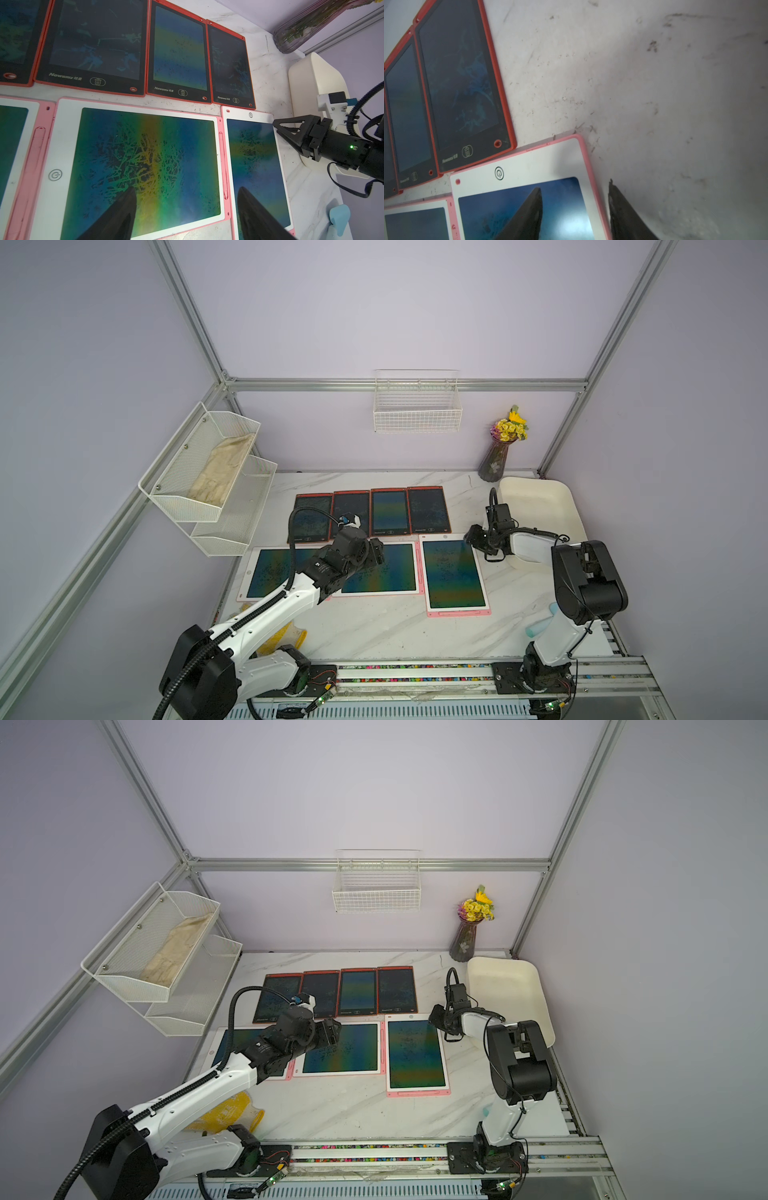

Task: Take out the writing tablet from the storage box
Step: Place the writing tablet at the center of the board, then reset both arms

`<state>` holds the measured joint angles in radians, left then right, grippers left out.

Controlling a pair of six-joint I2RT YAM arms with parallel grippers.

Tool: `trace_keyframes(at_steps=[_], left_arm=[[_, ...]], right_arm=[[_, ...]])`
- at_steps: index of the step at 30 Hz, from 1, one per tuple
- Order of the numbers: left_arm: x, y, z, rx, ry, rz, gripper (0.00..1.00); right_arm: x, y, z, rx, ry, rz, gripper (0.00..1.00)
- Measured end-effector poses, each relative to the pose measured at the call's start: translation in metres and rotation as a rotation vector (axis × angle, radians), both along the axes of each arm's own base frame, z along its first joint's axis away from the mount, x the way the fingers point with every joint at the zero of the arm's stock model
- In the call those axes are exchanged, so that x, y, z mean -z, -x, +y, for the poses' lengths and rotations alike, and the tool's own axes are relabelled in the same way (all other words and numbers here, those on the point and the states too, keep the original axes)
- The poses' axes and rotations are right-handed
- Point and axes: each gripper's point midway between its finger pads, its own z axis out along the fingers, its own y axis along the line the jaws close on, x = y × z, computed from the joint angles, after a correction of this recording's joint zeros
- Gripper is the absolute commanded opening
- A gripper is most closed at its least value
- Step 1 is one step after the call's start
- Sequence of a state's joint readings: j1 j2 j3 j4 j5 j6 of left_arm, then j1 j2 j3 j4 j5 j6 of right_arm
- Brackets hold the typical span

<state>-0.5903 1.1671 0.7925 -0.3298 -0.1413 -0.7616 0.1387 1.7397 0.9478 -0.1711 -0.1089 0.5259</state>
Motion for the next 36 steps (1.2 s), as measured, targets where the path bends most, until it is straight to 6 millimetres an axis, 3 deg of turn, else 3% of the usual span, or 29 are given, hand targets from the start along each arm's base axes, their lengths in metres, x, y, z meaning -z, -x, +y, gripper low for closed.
trace_keyframes(at_steps=[3,8,11,12,19,21,22,29,33,36], left_arm=[[0.002,0.001,0.011,-0.018,-0.019,0.007,0.78],[-0.005,-0.002,0.037,-0.063,-0.069,-0.016,0.85],[-0.012,-0.004,0.062,-0.129,-0.139,-0.052,1.0],[-0.015,-0.005,0.072,-0.16,-0.173,-0.067,1.0],[-0.029,-0.011,0.127,-0.306,-0.342,-0.139,1.0],[-0.026,-0.012,0.137,-0.324,-0.389,-0.143,1.0],[-0.024,-0.014,0.142,-0.331,-0.414,-0.142,1.0],[-0.024,-0.031,0.159,-0.335,-0.552,-0.209,1.0],[-0.025,-0.037,0.168,-0.332,-0.619,-0.266,1.0],[-0.022,-0.04,0.183,-0.353,-0.648,-0.297,1.0]], right_arm=[[-0.02,-0.007,-0.007,0.025,0.031,-0.039,0.57],[-0.089,-0.037,-0.005,-0.003,0.046,-0.226,0.58],[-0.133,-0.05,0.001,-0.038,0.04,-0.362,0.6],[-0.147,-0.052,0.002,-0.046,0.039,-0.405,0.61],[-0.224,-0.05,0.0,-0.077,0.085,-0.685,0.85],[-0.235,-0.047,-0.004,-0.074,0.12,-0.75,0.89],[-0.239,-0.045,-0.007,-0.068,0.143,-0.785,0.97],[-0.224,-0.02,-0.025,-0.032,0.276,-0.927,0.97],[-0.225,0.006,-0.029,-0.063,0.366,-1.053,0.97],[-0.227,0.013,-0.03,-0.076,0.409,-1.104,0.97]])
